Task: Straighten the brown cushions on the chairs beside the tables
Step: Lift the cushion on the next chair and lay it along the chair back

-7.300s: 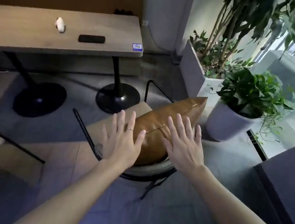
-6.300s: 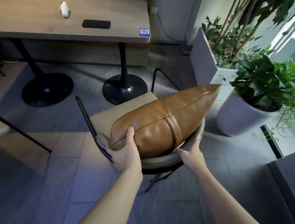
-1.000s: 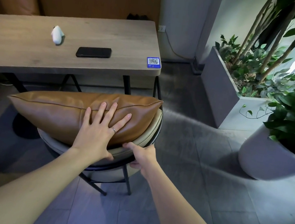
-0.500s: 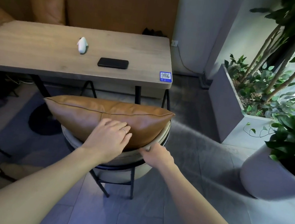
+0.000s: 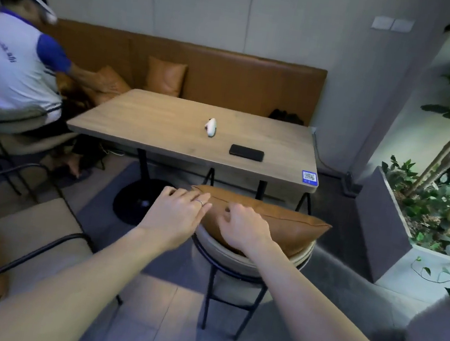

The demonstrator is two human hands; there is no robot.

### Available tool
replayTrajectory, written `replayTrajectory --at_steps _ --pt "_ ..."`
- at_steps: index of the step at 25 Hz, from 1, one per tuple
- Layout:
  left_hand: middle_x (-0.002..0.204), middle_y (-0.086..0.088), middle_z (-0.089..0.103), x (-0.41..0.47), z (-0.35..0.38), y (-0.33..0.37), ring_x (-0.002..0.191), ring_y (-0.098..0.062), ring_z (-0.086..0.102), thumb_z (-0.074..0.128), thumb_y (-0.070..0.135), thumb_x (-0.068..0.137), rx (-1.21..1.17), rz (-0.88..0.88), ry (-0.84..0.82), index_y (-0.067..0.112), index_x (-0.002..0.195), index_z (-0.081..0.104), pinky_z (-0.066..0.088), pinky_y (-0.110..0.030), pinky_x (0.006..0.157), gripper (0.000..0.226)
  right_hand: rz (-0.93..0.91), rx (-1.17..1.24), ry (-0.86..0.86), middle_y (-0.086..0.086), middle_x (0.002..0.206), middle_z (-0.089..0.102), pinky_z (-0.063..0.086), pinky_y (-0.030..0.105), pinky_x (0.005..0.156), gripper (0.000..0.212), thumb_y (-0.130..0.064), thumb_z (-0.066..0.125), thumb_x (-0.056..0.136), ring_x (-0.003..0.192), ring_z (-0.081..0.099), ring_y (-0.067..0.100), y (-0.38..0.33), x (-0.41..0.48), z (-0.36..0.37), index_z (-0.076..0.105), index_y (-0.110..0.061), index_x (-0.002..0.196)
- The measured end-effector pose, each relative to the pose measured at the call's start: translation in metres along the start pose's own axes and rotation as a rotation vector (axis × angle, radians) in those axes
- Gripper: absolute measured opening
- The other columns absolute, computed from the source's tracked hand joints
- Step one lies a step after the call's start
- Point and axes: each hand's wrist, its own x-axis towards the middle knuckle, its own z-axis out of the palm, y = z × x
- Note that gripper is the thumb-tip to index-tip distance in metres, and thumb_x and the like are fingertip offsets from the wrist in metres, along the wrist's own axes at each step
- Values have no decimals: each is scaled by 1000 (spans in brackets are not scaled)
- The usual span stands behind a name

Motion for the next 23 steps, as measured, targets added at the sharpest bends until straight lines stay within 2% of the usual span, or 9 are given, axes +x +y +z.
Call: replayTrajectory --at_steps 2,4,6,10,13,18,23 --pt "107 -12 77 -39 -36 -45 94 -33 72 29 36 99 28 -52 23 6 116 72 53 -45 79 55 -109 -37 63 12 120 69 51 43 86 40 -46 46 101 111 65 36 -66 -14 -2 60 -16 123" --pt "107 -13 77 -88 -77 -97 94 -33 72 32 37 96 48 -111 54 5 116 71 52 -45 79 54 -207 -81 110 11 122 67 52 44 87 42 -46 46 102 113 64 34 -144 -33 2 56 -16 129" --pt "111 -13 75 -139 -117 -146 100 -33 70 36 38 94 75 -171 113 6 119 70 51 -45 81 53 -312 -118 172 10 124 65 50 46 90 44 -46 45 102 114 62 34 -220 -54 7 53 -16 133" --pt "123 -15 70 -233 -180 -227 114 -35 63 58 31 92 112 -326 233 7 128 65 47 -50 91 43 -512 -139 295 9 136 61 47 48 95 52 -46 42 103 120 58 34 -344 -91 23 45 -18 147" --pt "129 -13 67 -312 -216 -284 119 -35 59 55 34 92 166 -477 268 9 131 62 44 -50 92 47 -666 -75 359 8 140 60 49 49 95 56 -45 45 102 120 59 33 -426 -118 41 43 -19 151" --pt "135 -15 62 -412 -242 -352 123 -37 56 50 34 93 206 -675 248 10 133 60 44 -52 93 48 -741 0 349 7 140 58 49 47 91 58 -46 46 101 120 59 32 -510 -135 83 41 -21 153" --pt "148 -11 52 -444 -220 -407 135 -33 45 51 36 99 154 -839 207 13 142 51 37 -53 100 49 -690 85 235 7 150 49 48 50 94 64 -50 42 102 127 54 33 -559 -113 144 26 -28 159"
